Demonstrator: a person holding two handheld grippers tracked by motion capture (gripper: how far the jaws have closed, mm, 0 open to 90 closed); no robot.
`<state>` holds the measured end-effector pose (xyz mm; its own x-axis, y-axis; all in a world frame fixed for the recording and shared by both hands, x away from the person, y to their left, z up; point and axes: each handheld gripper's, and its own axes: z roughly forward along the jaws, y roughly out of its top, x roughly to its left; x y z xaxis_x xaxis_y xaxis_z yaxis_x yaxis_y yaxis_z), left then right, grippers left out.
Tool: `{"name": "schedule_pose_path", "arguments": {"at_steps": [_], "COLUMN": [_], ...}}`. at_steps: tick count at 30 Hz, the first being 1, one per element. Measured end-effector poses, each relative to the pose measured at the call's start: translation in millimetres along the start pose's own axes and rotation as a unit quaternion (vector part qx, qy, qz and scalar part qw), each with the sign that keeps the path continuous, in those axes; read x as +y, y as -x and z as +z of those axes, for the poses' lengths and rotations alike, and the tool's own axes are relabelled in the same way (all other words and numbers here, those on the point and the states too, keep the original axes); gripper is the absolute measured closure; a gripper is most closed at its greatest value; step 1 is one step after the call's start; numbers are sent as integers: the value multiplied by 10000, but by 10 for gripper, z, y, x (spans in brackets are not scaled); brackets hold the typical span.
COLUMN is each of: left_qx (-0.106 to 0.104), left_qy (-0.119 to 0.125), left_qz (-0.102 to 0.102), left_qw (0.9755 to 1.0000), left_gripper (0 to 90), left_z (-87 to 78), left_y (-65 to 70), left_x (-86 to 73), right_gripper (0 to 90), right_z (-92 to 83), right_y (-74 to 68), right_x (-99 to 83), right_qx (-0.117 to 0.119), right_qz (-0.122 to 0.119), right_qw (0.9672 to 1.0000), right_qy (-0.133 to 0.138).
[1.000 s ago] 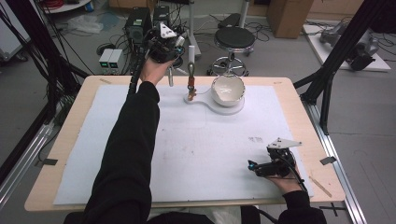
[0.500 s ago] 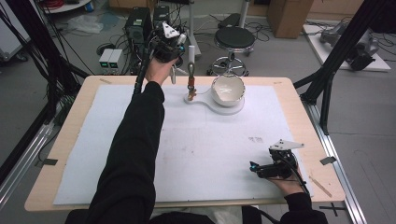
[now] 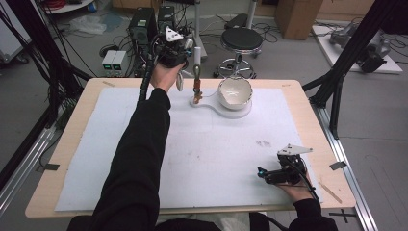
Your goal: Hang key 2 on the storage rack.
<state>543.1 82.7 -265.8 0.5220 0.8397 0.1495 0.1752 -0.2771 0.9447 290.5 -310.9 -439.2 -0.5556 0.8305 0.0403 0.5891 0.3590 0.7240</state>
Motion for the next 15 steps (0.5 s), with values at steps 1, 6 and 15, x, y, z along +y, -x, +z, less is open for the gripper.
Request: {"name": "schedule_pose_path", "arguments": {"at_steps": [1, 6, 15], "left_qx": [-7, 62, -60], "left_qy": [35, 144, 374], "left_qz": [-2, -41, -603], "left_qw": [10000, 9999, 9975], "left_gripper": [748, 748, 748], "left_z": [2, 12, 39], "left_y": [7, 0, -134], "left_x": [4, 5, -48], "right_gripper": [9, 9, 9], "right_z": [1, 4, 11], "right_y": [1, -3, 7], "right_x": [1, -1, -11], "right_qx": [-12, -27, -61], "right_qz": [-16, -5, 24], "right_qw": [10000, 10000, 9999], "right_qy": [-10, -35, -87]}}
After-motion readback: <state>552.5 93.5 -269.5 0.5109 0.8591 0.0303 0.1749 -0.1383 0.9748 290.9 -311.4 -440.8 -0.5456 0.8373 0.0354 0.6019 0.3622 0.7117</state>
